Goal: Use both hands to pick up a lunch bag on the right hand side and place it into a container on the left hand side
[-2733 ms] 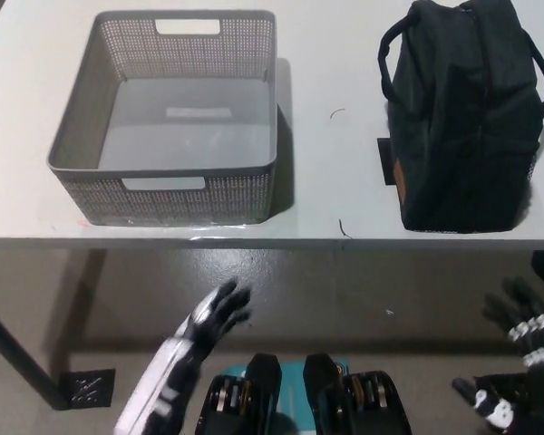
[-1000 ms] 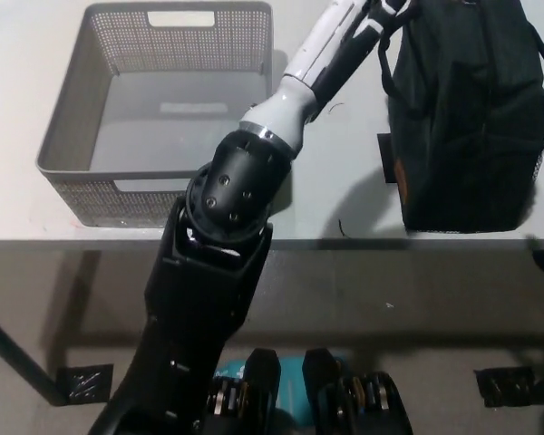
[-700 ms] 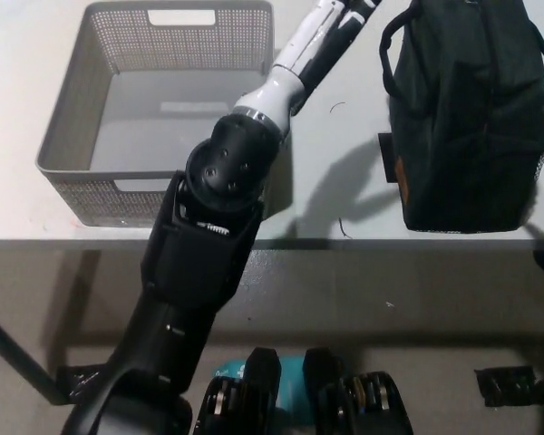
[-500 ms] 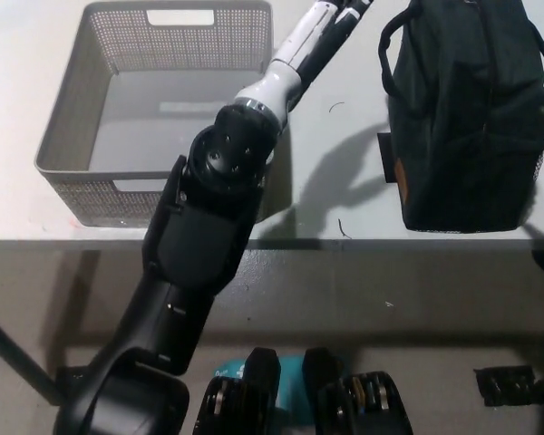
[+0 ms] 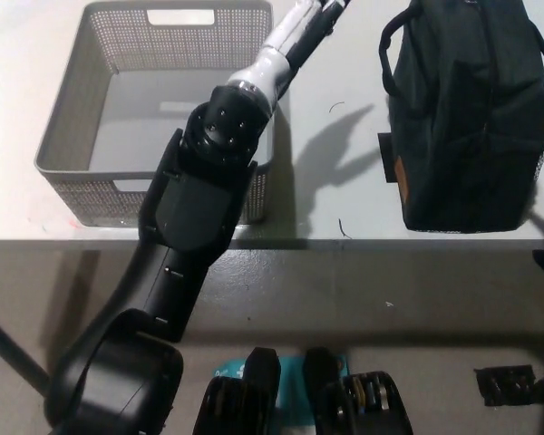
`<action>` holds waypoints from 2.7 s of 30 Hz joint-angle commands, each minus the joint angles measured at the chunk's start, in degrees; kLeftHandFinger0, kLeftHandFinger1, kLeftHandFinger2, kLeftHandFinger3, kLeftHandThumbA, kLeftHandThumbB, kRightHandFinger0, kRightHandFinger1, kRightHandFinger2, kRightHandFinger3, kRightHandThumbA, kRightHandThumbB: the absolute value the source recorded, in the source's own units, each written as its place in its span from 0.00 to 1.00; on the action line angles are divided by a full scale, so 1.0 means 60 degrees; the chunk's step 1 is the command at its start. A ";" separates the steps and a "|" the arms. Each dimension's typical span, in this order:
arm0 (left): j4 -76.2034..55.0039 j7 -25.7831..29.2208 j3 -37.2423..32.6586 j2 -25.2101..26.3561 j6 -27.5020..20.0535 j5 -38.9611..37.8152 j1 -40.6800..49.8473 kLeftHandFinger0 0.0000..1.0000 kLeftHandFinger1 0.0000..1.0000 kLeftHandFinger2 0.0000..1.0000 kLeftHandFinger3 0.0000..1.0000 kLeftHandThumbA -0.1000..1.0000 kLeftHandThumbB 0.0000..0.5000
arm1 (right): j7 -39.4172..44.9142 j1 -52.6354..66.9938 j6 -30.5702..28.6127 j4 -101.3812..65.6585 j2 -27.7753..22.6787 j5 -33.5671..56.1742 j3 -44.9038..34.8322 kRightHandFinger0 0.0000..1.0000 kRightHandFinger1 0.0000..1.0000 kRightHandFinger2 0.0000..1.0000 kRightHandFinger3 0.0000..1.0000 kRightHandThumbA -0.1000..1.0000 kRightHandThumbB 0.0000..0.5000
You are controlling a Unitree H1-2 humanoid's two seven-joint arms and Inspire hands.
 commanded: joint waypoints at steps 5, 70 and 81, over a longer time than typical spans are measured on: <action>0.0972 0.0391 0.0113 -0.0141 -0.0732 -0.0267 -0.0479 1.00 1.00 1.00 1.00 1.00 0.91 | 0.0282 -0.0698 -0.0067 0.0263 -0.0267 0.0304 0.0001 1.00 1.00 1.00 1.00 1.00 0.41; 0.2959 0.0815 0.0044 -0.1033 -0.1136 -0.0634 -0.0066 1.00 1.00 1.00 1.00 1.00 0.81 | 0.1538 -0.3426 -0.2214 0.9244 0.0419 0.1198 -0.0636 1.00 1.00 1.00 1.00 1.00 0.54; 0.4148 0.0945 0.0096 -0.1163 -0.1765 -0.0713 -0.0355 1.00 1.00 1.00 1.00 1.00 0.80 | 0.1500 -0.3733 -0.2198 0.9193 0.2205 0.1510 -0.0875 1.00 1.00 1.00 1.00 1.00 0.44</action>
